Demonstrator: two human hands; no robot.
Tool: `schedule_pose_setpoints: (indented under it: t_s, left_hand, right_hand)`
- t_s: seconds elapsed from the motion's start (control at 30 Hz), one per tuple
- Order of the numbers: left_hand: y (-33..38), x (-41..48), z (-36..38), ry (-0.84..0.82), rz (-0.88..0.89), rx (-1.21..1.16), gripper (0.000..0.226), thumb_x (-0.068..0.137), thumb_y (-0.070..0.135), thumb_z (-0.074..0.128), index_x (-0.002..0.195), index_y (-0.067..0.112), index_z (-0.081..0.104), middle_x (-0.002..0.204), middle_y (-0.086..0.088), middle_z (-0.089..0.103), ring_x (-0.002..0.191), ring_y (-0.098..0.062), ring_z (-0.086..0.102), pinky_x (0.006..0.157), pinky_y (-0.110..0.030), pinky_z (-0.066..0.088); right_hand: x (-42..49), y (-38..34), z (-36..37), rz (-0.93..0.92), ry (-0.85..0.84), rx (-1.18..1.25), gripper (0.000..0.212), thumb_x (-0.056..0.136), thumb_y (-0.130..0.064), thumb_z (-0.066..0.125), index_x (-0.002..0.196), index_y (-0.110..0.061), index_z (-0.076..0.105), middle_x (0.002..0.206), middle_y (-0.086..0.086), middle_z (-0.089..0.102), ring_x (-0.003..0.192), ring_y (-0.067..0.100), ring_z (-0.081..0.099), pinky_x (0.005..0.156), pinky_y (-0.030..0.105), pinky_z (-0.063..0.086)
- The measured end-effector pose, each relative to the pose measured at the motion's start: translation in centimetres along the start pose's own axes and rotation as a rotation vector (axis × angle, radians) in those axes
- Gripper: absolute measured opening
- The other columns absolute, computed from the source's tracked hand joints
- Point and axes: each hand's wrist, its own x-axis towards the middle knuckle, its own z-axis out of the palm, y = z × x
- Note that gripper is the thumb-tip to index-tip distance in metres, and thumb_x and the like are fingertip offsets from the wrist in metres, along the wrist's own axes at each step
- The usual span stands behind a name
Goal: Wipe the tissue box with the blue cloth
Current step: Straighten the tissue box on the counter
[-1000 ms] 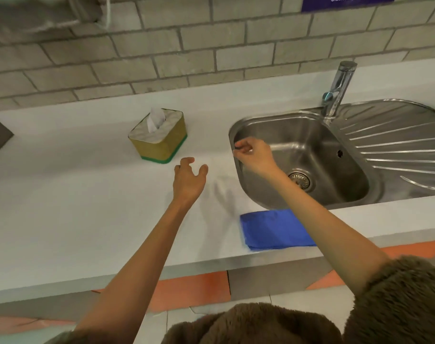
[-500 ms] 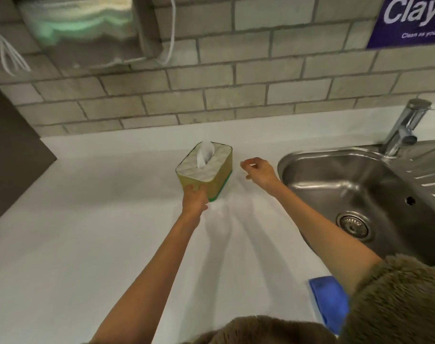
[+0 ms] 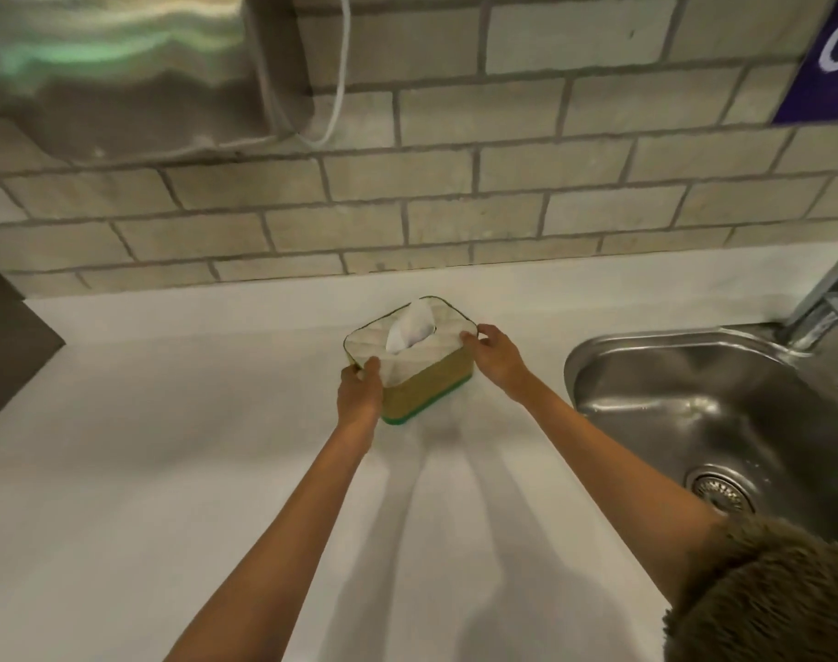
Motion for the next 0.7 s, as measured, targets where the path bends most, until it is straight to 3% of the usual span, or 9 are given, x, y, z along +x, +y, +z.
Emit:
schedule_pose_setpoints:
  t_s: [0.2, 0.43, 0.7]
  left_hand:
    - [1.8, 3.8, 0.2, 0.027, 0.027, -0.04, 0.054, 0.095, 0.041, 0.039, 0.136, 0.005, 0.04, 0.138, -0.02, 0.05, 0.123, -0.037, 0.05, 0.104, -0.049, 0.043]
    - [3.3, 6.3, 0.8, 0.041, 0.073, 0.024, 0.057, 0.094, 0.047, 0.04, 0.134, 0.007, 0.04, 0.136, -0.019, 0.05, 0.12, -0.036, 0.051, 0.103, -0.044, 0.044]
    - [4.1, 7.9, 1.0, -0.025, 0.129, 0.129, 0.063, 0.095, 0.053, 0.028, 0.139, 0.009, 0.04, 0.14, -0.017, 0.049, 0.123, -0.036, 0.049, 0.106, -0.044, 0.041]
  right_hand:
    - [1.4, 0.5, 0.4, -0.031, 0.101, 0.034, 0.052, 0.091, -0.035, 0.049, 0.135, -0.009, 0.042, 0.116, 0.015, 0.064, 0.112, 0.029, 0.056, 0.098, 0.036, 0.04]
    - [2.1, 0.0, 1.0, -0.033, 0.103, 0.065, 0.048, 0.09, -0.031, 0.051, 0.133, -0.009, 0.046, 0.113, 0.017, 0.065, 0.106, 0.028, 0.059, 0.086, 0.031, 0.043]
    - [2.8, -0.9, 1.4, -0.024, 0.1, 0.047, 0.052, 0.09, -0.032, 0.051, 0.135, -0.006, 0.041, 0.118, 0.017, 0.061, 0.11, 0.031, 0.057, 0.089, 0.036, 0.045]
